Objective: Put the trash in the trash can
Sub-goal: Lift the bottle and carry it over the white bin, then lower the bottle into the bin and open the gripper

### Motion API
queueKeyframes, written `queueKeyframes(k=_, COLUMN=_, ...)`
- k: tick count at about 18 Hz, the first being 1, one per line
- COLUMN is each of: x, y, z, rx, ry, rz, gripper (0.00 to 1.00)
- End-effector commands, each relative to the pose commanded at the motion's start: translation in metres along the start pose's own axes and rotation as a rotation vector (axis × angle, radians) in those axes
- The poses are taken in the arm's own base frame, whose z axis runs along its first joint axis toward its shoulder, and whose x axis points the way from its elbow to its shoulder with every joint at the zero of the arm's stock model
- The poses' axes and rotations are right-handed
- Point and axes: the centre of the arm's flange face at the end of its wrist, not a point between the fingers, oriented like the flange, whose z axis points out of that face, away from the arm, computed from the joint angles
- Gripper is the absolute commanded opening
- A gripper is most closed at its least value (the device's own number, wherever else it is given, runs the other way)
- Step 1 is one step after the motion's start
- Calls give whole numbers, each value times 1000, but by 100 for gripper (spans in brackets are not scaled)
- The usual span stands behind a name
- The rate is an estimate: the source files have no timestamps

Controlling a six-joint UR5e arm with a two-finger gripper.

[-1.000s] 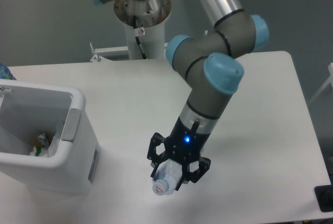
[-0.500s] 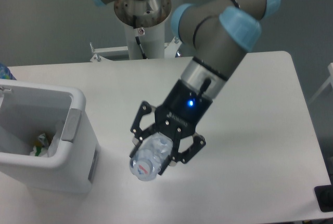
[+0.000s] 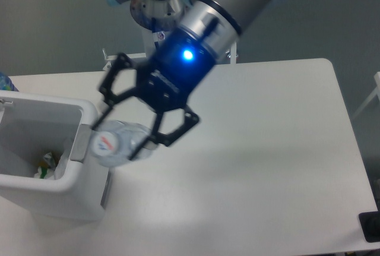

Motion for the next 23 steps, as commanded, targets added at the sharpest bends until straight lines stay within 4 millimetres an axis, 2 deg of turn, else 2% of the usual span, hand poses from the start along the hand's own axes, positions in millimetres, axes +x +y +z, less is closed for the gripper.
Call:
queueKeyframes(k=3, x=25, y=0, z=27, rx=-21, ry=48, rz=16, gripper=28)
queueKeyframes(k=8, x=55, y=-11, z=36, rx=-21, ry=76, rz=16, gripper=28)
queueKeyframes(k=13, x=65, y=-3, z=58, rx=-46, ry=111, rz=4, gripper=31)
queueKeyframes(k=18, x=74, y=6, z=79, rx=-69, ry=142, rz=-1, gripper=39)
queueKeyframes(k=21, x=75, y=14, z=86, rx=-81, ry=152, rz=-10, gripper=54)
queueKeyframes(k=22, x=75, y=18, z=89, rx=-86, ry=156, rz=-12, gripper=63)
queueKeyframes(k=23, x=73, y=22, z=92, rx=-89, ry=158, rz=-13, gripper=79)
